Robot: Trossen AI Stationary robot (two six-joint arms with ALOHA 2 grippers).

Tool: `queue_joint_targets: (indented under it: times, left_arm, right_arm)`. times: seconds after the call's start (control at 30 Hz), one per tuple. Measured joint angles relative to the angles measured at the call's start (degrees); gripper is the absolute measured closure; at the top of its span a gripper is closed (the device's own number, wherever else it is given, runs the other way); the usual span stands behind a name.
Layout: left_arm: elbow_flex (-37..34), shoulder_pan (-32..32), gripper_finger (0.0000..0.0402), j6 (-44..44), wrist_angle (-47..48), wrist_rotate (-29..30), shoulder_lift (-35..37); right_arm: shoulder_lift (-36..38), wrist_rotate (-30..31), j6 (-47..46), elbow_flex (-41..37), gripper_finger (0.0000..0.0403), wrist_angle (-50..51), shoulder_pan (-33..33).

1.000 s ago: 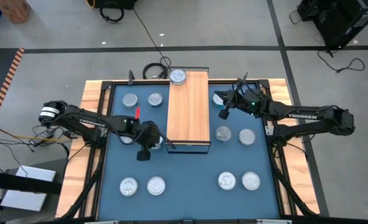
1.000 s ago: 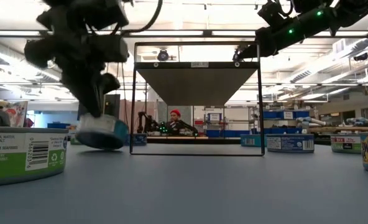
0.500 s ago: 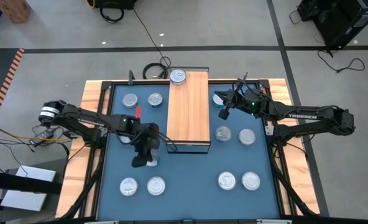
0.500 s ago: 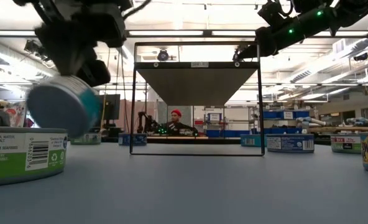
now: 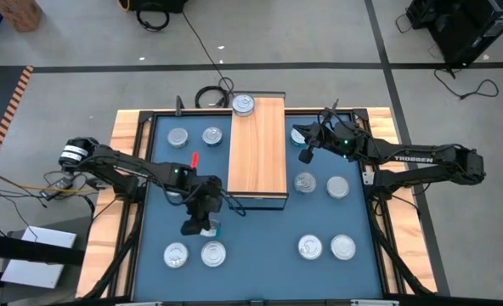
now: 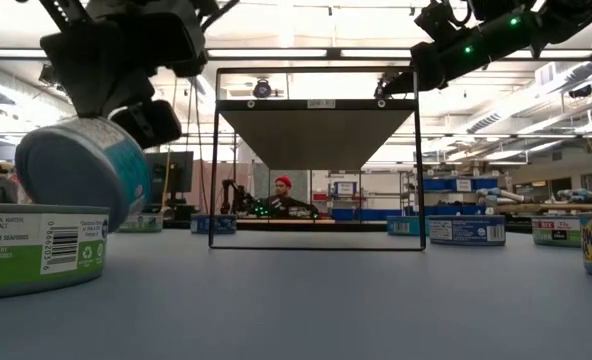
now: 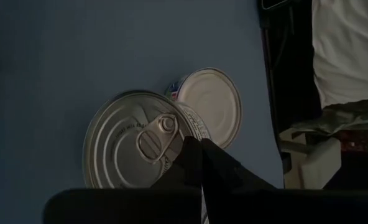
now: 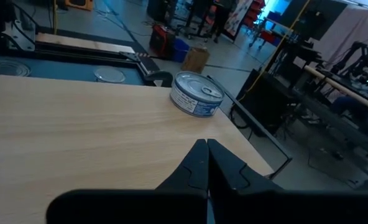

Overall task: Stack canned seafood by type on shelf
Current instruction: Put the yellow-blue tuna can on the shelf

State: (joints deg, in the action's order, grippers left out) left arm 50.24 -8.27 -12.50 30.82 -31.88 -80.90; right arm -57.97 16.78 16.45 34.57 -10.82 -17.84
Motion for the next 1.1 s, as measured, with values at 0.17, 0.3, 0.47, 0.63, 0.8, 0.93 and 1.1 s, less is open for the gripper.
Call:
queue_joint_targets:
  times: [0.17, 0.3, 0.47, 0.63, 0.8, 0.93, 1.1]
  left_arm:
    - [0.0, 0.4, 0.0401, 0.2, -0.1, -0.1, -1.4]
    - [0.0, 0.4, 0.0401, 0.7, 0.0, -0.1, -1.4]
    - [0.0, 1.3, 0.0401, 1.8, 1.4, 0.3, -1.4]
    - [0.0, 2.7, 0.0401, 2.0, 1.5, 0.5, -1.4]
    - [0.0, 4.5, 0.0401, 3.1, 1.9, 0.6, -1.4]
    - [0.0, 5.3, 0.0401, 3.5, 3.1, 1.5, -1.4]
    - [0.0, 5.7, 0.0397, 5.5, 5.5, 3.3, -1.4]
  right_arm:
    - [0.0, 0.0, 0.0, 0.0, 0.0396, -0.1, 0.2]
    - [0.0, 0.0, 0.0, 0.0, 0.0395, -0.1, 0.2]
    - [0.0, 0.0, 0.0, 0.0, 0.0396, -0.1, 0.2]
    - [0.0, 0.0, 0.0, 0.0, 0.0395, -0.1, 0.2]
    - [0.0, 0.0, 0.0, 0.0, 0.0395, -0.3, 0.2]
    - [0.0, 0.0, 0.0, 0.0, 0.0395, -0.3, 0.2]
    - [0.0, 0.0, 0.0, 0.0, 0.0395, -0.3, 0.2]
